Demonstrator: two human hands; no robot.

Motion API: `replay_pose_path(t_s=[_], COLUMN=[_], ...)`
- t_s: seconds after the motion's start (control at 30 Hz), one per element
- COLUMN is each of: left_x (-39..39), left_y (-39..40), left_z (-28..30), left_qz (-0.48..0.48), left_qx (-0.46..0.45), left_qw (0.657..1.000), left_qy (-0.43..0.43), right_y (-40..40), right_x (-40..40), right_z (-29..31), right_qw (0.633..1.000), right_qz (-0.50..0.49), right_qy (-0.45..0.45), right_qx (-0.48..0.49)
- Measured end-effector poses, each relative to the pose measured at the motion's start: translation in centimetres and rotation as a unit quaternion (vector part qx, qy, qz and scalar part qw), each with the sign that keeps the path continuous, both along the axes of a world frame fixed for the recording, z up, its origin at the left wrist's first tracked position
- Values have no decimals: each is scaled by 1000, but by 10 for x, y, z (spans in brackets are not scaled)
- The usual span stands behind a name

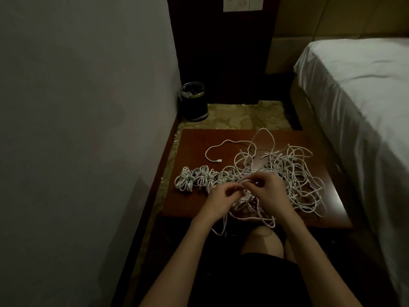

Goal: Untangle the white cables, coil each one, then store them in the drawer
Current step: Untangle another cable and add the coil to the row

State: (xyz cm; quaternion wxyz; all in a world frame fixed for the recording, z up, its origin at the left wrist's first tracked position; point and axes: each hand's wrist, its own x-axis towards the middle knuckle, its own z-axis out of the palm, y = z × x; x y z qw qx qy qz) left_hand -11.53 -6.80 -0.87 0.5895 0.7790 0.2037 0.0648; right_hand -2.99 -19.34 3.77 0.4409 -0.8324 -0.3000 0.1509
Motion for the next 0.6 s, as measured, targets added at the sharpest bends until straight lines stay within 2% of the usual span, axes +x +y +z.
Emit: replay_pose_path(t_s=[0.1, 0.23, 0.37, 0.5, 0.6], left_x=[6, 10, 16, 17, 23], left_y=[-3, -6, -8, -7, -10], left_z=[0, 3, 6, -4, 9], left_qz=[2, 28, 31, 15, 13], left_qx=[4, 30, 65, 108, 100], left_qw=[1000, 997, 996, 994, 994], left_qy=[-3, -65, -60, -17, -33], right_y=[1, -3, -14, -21, -18], right_x=[1, 3, 6, 16, 27], right_z=[32, 71, 97, 125, 139], right_qw=[998, 991, 983, 955, 950], right_qz=[22, 30, 24, -5, -10], right_qy=[33, 59, 76, 104, 121], right_qx=[55, 114, 167, 278, 289])
